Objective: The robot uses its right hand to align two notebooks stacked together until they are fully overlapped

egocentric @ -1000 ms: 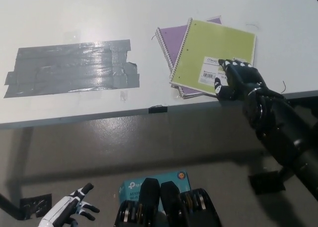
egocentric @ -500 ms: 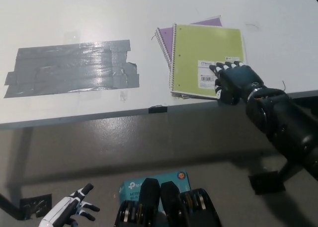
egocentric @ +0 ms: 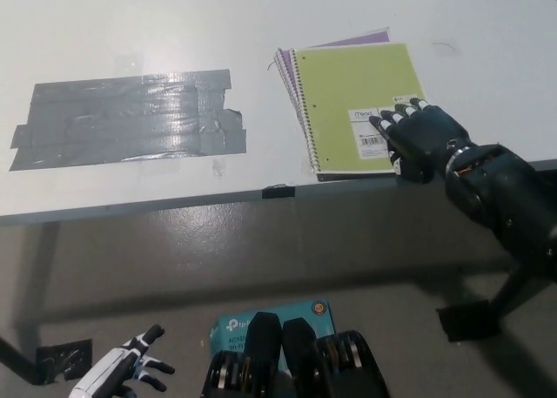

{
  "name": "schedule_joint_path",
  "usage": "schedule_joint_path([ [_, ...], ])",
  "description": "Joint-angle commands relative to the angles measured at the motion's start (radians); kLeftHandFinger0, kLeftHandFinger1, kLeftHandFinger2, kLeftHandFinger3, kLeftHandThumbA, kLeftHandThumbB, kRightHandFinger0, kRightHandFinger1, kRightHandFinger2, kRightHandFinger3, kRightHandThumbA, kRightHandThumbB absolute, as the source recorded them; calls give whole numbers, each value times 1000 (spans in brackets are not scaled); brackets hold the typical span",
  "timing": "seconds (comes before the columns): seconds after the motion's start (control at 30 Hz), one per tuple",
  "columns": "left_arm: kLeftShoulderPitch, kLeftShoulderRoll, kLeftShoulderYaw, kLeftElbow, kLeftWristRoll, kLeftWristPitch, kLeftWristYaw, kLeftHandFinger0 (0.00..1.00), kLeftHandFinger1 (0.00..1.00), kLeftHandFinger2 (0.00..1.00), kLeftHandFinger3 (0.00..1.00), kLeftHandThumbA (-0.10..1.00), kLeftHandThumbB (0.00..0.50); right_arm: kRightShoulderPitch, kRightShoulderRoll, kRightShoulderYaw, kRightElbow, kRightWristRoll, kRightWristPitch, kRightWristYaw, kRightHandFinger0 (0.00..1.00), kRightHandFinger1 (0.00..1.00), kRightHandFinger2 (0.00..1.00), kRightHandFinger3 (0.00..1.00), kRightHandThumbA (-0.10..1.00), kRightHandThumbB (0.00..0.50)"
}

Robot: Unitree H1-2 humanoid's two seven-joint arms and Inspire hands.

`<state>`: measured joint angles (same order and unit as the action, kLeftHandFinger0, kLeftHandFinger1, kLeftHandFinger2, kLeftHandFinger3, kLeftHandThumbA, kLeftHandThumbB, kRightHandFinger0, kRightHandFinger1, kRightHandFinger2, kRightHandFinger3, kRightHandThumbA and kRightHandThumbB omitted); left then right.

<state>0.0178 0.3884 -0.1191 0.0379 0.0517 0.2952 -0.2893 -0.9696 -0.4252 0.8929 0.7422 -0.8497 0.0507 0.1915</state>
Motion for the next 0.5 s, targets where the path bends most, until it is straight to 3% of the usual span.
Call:
schedule_joint_path([
  [0.0, 3, 13, -1, -25, -2, -20, -18, 456, 540, 607, 966, 1000, 499, 10, -32, 33, 28, -75, -65, 44, 1000, 1000, 1000, 1000, 1000, 439],
  [0.47, 7, 13, -12, -36, 4, -17, -16, 494, 547, 596, 958, 1000, 500, -28, -30, 62, 57, -188, -106, -20, 1000, 1000, 1000, 1000, 1000, 431],
])
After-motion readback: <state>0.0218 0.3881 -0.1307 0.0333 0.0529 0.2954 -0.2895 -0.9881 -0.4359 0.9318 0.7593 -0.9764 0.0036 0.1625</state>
